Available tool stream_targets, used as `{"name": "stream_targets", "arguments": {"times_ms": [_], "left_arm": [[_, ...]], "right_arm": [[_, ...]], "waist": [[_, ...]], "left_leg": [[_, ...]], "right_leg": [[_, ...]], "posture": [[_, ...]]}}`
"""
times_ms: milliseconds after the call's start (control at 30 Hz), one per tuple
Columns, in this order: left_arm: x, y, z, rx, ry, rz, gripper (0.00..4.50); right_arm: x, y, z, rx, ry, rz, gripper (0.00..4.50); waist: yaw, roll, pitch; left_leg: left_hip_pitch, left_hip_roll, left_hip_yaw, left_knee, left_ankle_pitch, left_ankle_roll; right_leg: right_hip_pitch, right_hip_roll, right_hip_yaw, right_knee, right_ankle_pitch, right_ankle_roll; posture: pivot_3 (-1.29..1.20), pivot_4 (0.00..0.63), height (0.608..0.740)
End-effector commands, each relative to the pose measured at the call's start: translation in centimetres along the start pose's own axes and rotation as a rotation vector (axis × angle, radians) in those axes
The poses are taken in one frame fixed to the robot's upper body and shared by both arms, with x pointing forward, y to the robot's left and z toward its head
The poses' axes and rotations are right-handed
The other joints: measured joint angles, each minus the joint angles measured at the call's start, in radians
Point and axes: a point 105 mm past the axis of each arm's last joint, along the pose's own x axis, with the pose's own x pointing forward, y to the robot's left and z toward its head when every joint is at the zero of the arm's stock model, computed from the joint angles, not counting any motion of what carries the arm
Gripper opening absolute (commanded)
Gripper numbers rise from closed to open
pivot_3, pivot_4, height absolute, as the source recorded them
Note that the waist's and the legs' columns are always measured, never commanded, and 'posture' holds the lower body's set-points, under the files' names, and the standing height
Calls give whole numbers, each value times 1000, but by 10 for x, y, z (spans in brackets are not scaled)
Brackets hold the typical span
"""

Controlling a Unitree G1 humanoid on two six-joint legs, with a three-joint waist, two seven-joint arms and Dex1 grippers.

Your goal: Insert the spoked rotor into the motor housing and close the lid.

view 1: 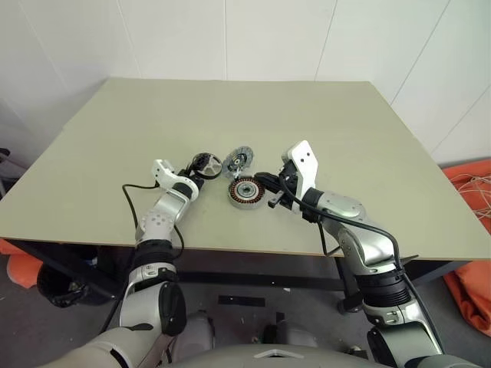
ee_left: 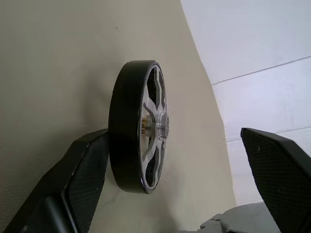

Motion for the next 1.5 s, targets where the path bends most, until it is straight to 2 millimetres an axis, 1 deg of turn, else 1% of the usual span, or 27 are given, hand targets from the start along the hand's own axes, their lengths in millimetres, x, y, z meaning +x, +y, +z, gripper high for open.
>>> {"name": "stream_targets", "arguments": {"times_ms": [33, 67, 167, 400, 433, 600, 667, 767, 800, 900, 1033, 1167, 1233, 1267, 1300, 1400, 1500], "left_arm": [[6, -13, 5, 29, -12, -37, 4111], [6, -13, 4, 28, -10, -33, 3889], [7, -10, 2, 25, -6, -22, 2924], [6, -4, 4, 9, -18, 5, 601], [5, -3, 4, 6, -21, 9, 404], [5, 1, 5, -9, -29, 24, 404], [3, 2, 5, -13, -34, 21, 404], [-4, -6, 12, -36, -62, -41, 404], [-7, -9, 14, -44, -74, -65, 404], [-21, -12, 21, -53, -101, -119, 404], [-58, -11, 28, -47, -127, -201, 404], [-99, -14, 20, -7, -75, -299, 404], [-115, -18, 16, -2, -49, -345, 404], [-120, -21, 13, -6, -34, -367, 404], [-126, -23, 10, -5, -13, -386, 404], [-135, -32, -4, -6, 72, -439, 404], [-129, -41, -21, -35, 158, -459, 404]], "right_arm": [[-1, 0, 19, -33, -67, -1, 0], [-1, 0, 19, -33, -67, -1, 0], [-1, 0, 19, -33, -67, -3, 0], [-1, -1, 19, -32, -66, -7, 0], [-1, -1, 18, -31, -66, -8, 0], [-1, -3, 18, -29, -64, -13, 0], [-2, -3, 18, -30, -63, -16, 0], [-2, -4, 17, -31, -62, -21, 0], [-3, -4, 17, -31, -62, -22, 0], [-4, -5, 17, -31, -61, -27, 0], [-5, -7, 14, -30, -54, -36, 0], [-6, -8, 11, -29, -48, -38, 0], [-6, -8, 10, -28, -45, -38, 0], [-6, -9, 10, -27, -43, -38, 0], [-6, -9, 9, -26, -41, -40, 0], [-8, -11, 6, -24, -33, -42, 0], [-12, -16, 5, -20, -22, -52, 0]], "waist": [[0, 0, 0], [0, 0, 0], [0, 0, 0], [0, 0, 0], [0, 0, 0], [-1, -1, 0], [-2, -1, 0], [-2, -1, 0], [-3, -1, 0], [-2, -1, 1], [-3, -1, 1], [-3, -2, 1], [-2, -2, 2], [-1, -2, 2], [0, -3, 2], [-1, -3, 2], [-1, -3, 2]], "left_leg": [[0, 0, 0, 0, 0, 0], [0, 0, 0, 0, 0, 0], [0, 0, 0, 0, 0, 0], [0, 0, 0, 0, 0, 0], [0, 0, 0, 0, 0, 0], [1, 0, 0, 0, 0, 0], [1, 0, 0, 0, 0, 0], [0, 0, 0, 0, 0, 0], [0, 0, 0, 0, 0, 0], [-1, 0, 0, -1, 0, 0], [-1, 0, 0, -1, 0, 0], [-1, 1, 1, -1, -1, 2], [0, 0, 1, -1, -1, 2], [-1, 0, 1, -1, -1, 1], [0, 1, 1, -1, -1, 1], [2, 1, 1, -1, -1, 1], [3, 0, 1, -1, -1, 1]], "right_leg": [[0, 0, 0, 0, 0, 0], [0, 0, 0, 0, 0, 0], [0, 0, 0, 0, 2, -4], [0, 0, 0, 0, 2, -4], [0, 0, 0, 0, 2, -4], [0, 0, 0, 0, 2, -4], [0, 0, 0, 0, 0, 0], [0, 0, 0, 0, 0, 0], [0, 0, 0, 0, 2, -4], [-1, 0, 0, 0, 2, -6], [-1, 0, 0, -1, 2, -7], [-1, 0, 0, -1, 1, -7], [-1, 0, 0, -1, 0, -5], [-1, 0, 0, -1, -3, 1], [0, 0, 0, 0, -4, 1], [2, 0, 0, 0, -4, 2], [3, 0, 0, 0, -4, 3]], "posture": [[0, 0, 740], [0, 0, 740], [0, 0, 740], [0, 0, 740], [0, 0, 740], [0, 0, 740], [0, 0, 740], [0, 0, 740], [0, 0, 740], [0, 0, 740], [0, 0, 740], [0, 0, 740], [0, 0, 740], [0, 0, 740], [0, 0, 740], [0, 0, 740], [0, 0, 740]]}}
